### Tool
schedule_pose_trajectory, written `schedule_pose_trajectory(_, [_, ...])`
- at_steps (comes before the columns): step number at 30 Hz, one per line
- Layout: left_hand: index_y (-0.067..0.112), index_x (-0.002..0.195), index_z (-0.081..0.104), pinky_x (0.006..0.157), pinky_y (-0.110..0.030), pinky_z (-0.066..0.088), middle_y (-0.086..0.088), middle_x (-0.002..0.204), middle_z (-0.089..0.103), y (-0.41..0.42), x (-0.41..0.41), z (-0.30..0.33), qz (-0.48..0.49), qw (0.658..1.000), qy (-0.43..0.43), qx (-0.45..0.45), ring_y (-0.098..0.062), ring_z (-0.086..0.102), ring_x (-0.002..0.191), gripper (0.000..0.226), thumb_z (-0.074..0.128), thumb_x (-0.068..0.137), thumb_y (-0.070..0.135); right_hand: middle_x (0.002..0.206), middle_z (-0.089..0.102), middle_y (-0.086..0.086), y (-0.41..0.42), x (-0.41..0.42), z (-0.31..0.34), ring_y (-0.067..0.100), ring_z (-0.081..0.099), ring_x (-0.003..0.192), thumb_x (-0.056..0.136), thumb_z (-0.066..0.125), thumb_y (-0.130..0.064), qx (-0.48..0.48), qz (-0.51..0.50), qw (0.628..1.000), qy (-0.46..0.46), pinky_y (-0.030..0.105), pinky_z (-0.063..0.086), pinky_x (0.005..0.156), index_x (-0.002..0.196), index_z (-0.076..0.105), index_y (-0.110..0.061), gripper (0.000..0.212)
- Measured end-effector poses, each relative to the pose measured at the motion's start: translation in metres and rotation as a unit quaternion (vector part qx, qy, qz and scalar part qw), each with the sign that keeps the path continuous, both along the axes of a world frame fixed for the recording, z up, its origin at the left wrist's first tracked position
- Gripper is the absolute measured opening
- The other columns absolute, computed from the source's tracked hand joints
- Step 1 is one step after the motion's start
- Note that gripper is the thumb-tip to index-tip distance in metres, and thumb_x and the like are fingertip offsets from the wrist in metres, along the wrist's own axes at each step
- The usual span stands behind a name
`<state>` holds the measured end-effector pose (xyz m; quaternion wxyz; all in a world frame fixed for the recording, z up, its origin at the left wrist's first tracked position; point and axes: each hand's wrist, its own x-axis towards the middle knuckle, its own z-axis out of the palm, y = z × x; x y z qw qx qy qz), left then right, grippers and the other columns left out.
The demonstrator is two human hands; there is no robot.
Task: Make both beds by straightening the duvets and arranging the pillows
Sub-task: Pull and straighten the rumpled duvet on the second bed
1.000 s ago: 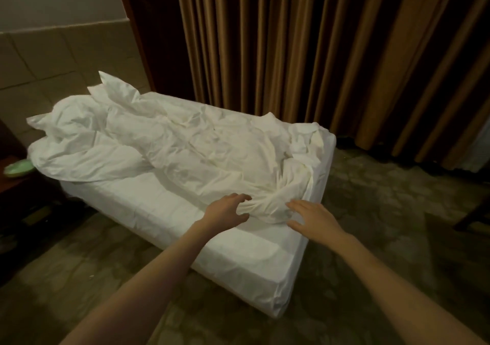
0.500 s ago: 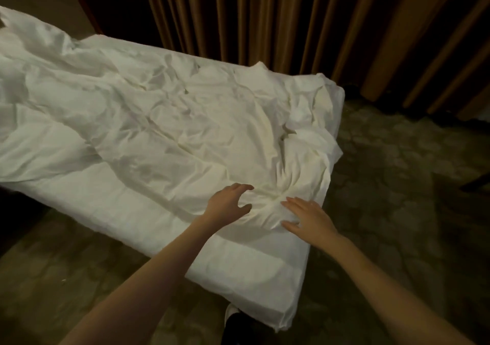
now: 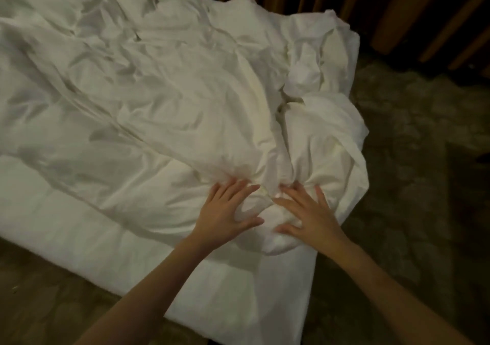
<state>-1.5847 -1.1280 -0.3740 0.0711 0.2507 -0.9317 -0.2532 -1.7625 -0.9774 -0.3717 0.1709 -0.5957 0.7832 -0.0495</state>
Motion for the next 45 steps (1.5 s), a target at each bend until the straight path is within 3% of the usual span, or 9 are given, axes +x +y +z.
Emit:
schedule_pose_trajectory(4, [0.032, 0.107, 0.068, 0.112, -0.041, 0.018, -0.002, 0.14, 0.05, -0.009, -0.002, -0.031, -0.036, 0.996, 0.053, -0.055, -0.022, 0.037, 0.135, 0.062, 0.038, 0.08, 0.079, 0.131, 0.057, 0.002, -0.016, -0.021, -0.034, 0.019, 0.036, 0.129, 0.084, 0.021, -0.078, -0.13, -0.016, 0.991, 0.022, 0.054, 0.01, 0.107, 0.107, 0.065, -0.03, 0.07])
schedule_pose_trajectory(12, [0.021, 0.072, 0.072, 0.099, -0.05, 0.037, -0.011, 0.127, 0.06, -0.006, -0.028, -0.054, 0.04, 0.979, 0.164, -0.112, -0.031, 0.052, 0.122, 0.025, 0.062, 0.083, 0.041, 0.125, 0.06, 0.004, -0.045, -0.042, -0.063, 0.017, 0.043, 0.123, 0.074, 0.051, -0.062, -0.25, -0.051, 0.966, 0.031, 0.067, 0.034, 0.091, 0.076, 0.07, -0.025, 0.042])
schedule_pose_trajectory(17, [0.021, 0.071, 0.069, 0.094, -0.052, 0.04, -0.017, 0.123, 0.061, -0.017, -0.054, -0.056, 0.063, 0.981, 0.134, -0.128, -0.038, 0.055, 0.115, 0.02, 0.059, 0.082, 0.034, 0.13, 0.057, 0.012, -0.063, -0.064, -0.063, 0.021, 0.041, 0.121, 0.071, 0.053, -0.062, -0.248, -0.077, 0.966, -0.011, 0.049, 0.031, 0.093, 0.069, 0.068, -0.026, 0.04])
schedule_pose_trajectory(27, [0.03, 0.08, 0.067, 0.102, -0.043, 0.02, -0.019, 0.128, 0.057, -0.095, -0.146, -0.028, 0.108, 0.987, 0.059, -0.104, -0.037, 0.055, 0.119, 0.029, 0.044, 0.083, 0.048, 0.152, 0.033, 0.003, -0.14, -0.154, -0.022, 0.019, 0.023, 0.14, 0.067, 0.053, -0.069, -0.191, -0.101, 0.975, -0.043, 0.052, 0.011, 0.111, 0.094, 0.073, -0.027, 0.054])
schedule_pose_trajectory(31, [0.03, 0.091, 0.068, 0.112, -0.051, 0.007, -0.017, 0.148, 0.038, -0.148, -0.188, -0.01, 0.125, 0.99, 0.009, -0.063, -0.031, 0.031, 0.139, 0.042, 0.038, 0.082, 0.058, 0.157, 0.021, -0.006, -0.194, -0.191, -0.007, 0.015, 0.012, 0.145, 0.072, 0.072, -0.054, -0.162, -0.083, 0.982, -0.045, 0.051, 0.005, 0.113, 0.104, 0.067, -0.035, 0.038])
schedule_pose_trajectory(33, [0.03, 0.098, 0.066, 0.114, -0.048, 0.001, -0.009, 0.153, 0.029, -0.177, -0.208, -0.007, 0.131, 0.99, -0.012, -0.052, -0.025, 0.022, 0.143, 0.028, 0.05, 0.088, 0.052, 0.158, 0.017, -0.009, -0.221, -0.208, 0.0, 0.012, 0.01, 0.145, 0.073, 0.074, -0.049, -0.134, -0.092, 0.985, -0.064, 0.051, 0.004, 0.113, 0.112, 0.062, -0.037, 0.043])
schedule_pose_trajectory(37, [0.034, 0.126, 0.049, 0.113, -0.049, 0.001, 0.006, 0.147, 0.035, -0.227, -0.243, -0.018, 0.13, 0.991, 0.006, -0.027, -0.018, 0.026, 0.14, 0.046, 0.062, 0.084, 0.046, 0.155, 0.022, -0.004, -0.27, -0.244, -0.003, 0.013, 0.017, 0.141, 0.075, 0.073, -0.048, -0.118, -0.079, 0.987, -0.076, 0.045, 0.011, 0.111, 0.127, 0.055, -0.035, 0.056])
schedule_pose_trajectory(41, [0.039, 0.145, 0.025, 0.112, -0.045, 0.002, 0.01, 0.152, 0.032, -0.258, -0.263, -0.043, 0.127, 0.992, 0.018, -0.019, -0.018, 0.023, 0.141, 0.08, 0.06, 0.076, 0.061, 0.151, 0.024, -0.003, -0.306, -0.271, -0.035, 0.021, 0.023, 0.139, 0.059, 0.05, -0.08, -0.083, -0.044, 0.991, -0.094, 0.059, 0.02, 0.109, 0.133, 0.048, -0.038, 0.084])
schedule_pose_trajectory(45, [0.052, 0.139, 0.01, 0.113, -0.036, 0.002, 0.009, 0.155, 0.027, -0.284, -0.28, -0.07, 0.115, 0.993, -0.014, 0.019, -0.017, 0.02, 0.143, 0.083, 0.04, 0.065, 0.075, 0.159, 0.008, -0.006, -0.333, -0.29, -0.065, 0.015, 0.005, 0.146, 0.08, 0.063, -0.058, -0.039, -0.053, 0.994, -0.089, 0.058, 0.007, 0.113, 0.141, 0.037, -0.039, 0.069])
